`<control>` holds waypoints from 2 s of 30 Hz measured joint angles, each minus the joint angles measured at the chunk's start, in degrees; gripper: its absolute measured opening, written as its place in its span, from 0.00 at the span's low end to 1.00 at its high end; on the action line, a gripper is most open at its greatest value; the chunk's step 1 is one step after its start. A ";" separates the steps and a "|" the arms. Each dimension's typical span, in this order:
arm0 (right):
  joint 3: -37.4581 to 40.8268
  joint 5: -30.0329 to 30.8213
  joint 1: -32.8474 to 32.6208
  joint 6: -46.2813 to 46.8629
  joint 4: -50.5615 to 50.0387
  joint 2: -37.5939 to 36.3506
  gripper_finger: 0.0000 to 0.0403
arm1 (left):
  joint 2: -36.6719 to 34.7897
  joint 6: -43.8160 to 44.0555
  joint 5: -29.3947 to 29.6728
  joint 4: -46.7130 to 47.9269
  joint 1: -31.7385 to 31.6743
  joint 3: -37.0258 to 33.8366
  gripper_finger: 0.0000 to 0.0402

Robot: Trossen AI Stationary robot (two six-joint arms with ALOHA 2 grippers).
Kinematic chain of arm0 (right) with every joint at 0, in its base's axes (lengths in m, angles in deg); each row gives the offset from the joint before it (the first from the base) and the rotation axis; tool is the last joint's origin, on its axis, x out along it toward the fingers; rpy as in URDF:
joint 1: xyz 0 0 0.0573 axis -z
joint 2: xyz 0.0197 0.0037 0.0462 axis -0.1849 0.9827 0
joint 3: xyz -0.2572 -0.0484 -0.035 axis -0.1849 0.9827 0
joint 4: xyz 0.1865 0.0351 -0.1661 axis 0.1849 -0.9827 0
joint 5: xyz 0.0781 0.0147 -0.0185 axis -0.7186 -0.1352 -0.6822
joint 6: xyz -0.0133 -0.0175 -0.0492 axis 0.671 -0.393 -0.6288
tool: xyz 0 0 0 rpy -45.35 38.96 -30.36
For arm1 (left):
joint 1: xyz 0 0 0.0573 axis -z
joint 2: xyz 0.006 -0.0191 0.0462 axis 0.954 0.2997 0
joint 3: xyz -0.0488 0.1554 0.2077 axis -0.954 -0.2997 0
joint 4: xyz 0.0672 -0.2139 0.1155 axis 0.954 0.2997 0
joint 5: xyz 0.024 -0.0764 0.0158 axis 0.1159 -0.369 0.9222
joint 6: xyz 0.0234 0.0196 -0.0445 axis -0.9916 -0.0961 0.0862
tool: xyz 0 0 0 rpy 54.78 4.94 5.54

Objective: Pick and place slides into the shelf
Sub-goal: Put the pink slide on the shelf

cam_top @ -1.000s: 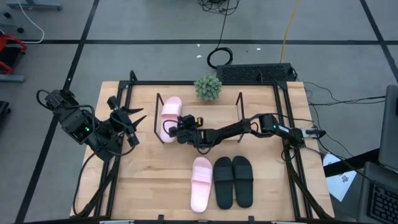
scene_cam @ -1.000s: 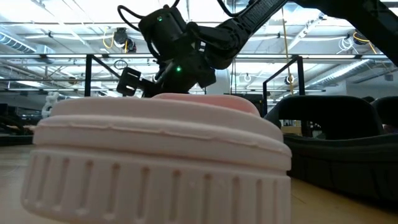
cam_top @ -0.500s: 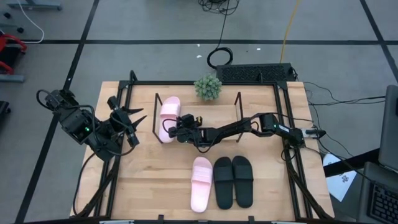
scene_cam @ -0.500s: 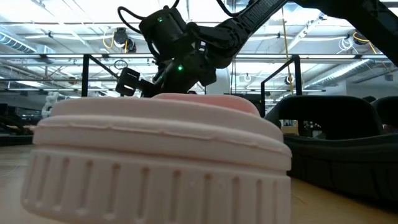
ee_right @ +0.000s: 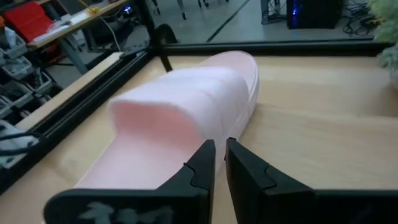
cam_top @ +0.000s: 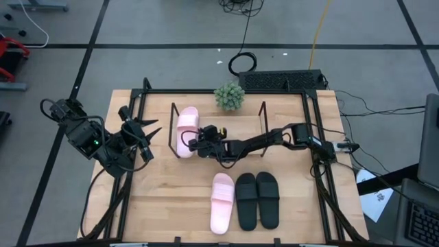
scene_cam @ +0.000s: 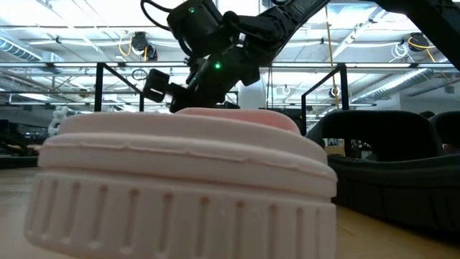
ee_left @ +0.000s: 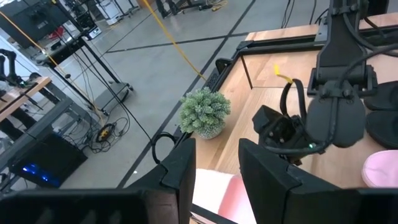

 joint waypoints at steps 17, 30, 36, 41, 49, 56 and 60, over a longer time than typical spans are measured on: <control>0.00 -1.64 -3.68 -2.31 -2.98 -6.09 0.07 | 0.04 -0.17 0.02 0.09 0.00 0.00 0.31; 0.00 3.41 -18.16 -26.13 -3.76 -23.49 0.07 | 0.47 1.76 -9.78 -1.54 1.19 0.00 0.31; -0.04 12.52 -26.34 -45.90 -3.99 -32.70 0.07 | 6.01 -0.46 -10.93 -11.04 5.00 0.01 0.31; -0.04 13.17 -31.35 -59.54 -3.69 -40.14 0.07 | 14.44 -3.27 -11.94 -20.62 6.69 0.02 0.31; -0.07 11.95 -35.30 -60.23 -3.91 -46.62 0.07 | 29.66 5.39 -16.27 -26.05 5.39 0.00 0.31; -0.07 8.54 -35.77 -59.13 -4.70 -46.82 0.07 | 35.87 11.58 -24.46 -29.67 5.33 -0.04 0.31; -0.07 4.67 -35.77 -55.55 -5.06 -46.79 0.07 | 37.14 17.23 -24.55 -35.77 7.14 0.00 0.31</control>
